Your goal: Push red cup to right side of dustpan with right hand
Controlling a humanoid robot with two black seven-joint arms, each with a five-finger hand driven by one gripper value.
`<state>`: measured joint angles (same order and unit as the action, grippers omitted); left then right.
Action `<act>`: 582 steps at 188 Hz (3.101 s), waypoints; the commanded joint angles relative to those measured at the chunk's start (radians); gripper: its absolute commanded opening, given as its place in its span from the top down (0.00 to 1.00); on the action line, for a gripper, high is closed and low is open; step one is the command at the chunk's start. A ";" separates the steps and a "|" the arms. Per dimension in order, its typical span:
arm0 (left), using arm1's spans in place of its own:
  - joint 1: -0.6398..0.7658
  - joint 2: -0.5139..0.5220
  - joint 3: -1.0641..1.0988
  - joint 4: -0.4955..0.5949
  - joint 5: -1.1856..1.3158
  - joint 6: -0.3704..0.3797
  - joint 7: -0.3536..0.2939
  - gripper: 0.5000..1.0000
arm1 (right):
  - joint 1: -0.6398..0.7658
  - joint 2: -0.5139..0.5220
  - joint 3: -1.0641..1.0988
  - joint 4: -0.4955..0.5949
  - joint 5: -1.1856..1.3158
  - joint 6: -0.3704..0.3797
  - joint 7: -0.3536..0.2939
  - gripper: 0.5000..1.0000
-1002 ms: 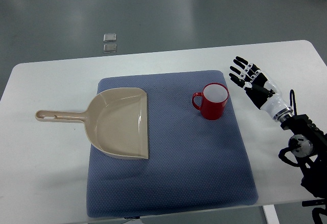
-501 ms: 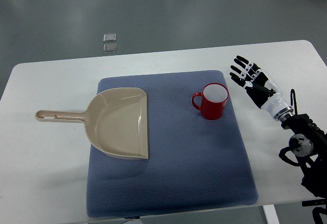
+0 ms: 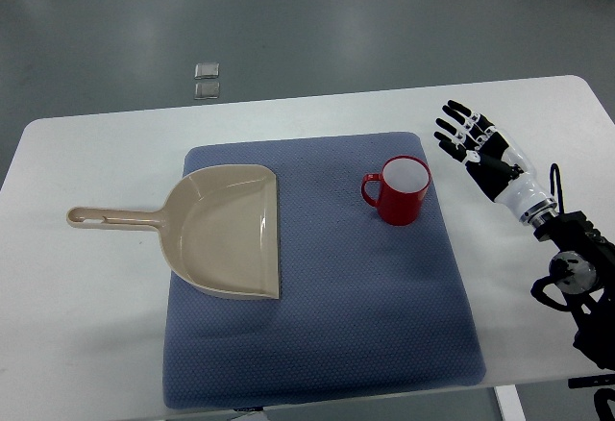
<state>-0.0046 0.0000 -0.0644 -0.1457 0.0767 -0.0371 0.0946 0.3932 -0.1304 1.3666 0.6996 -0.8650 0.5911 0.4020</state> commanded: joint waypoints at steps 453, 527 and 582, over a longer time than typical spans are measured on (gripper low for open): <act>0.000 0.000 0.000 0.000 0.000 0.000 0.001 0.00 | -0.004 -0.046 -0.297 0.003 -0.218 -0.159 0.209 0.14; 0.000 0.000 0.000 0.000 0.000 0.000 0.001 0.00 | 0.003 -0.044 -0.317 0.003 -0.220 -0.162 0.209 0.14; 0.000 0.000 0.000 0.000 0.000 0.000 -0.001 0.00 | 0.009 -0.038 -0.339 0.001 -0.221 -0.172 0.209 0.14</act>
<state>-0.0046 0.0000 -0.0644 -0.1457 0.0767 -0.0372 0.0948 0.3976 -0.1733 1.0341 0.7026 -1.0849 0.4285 0.6109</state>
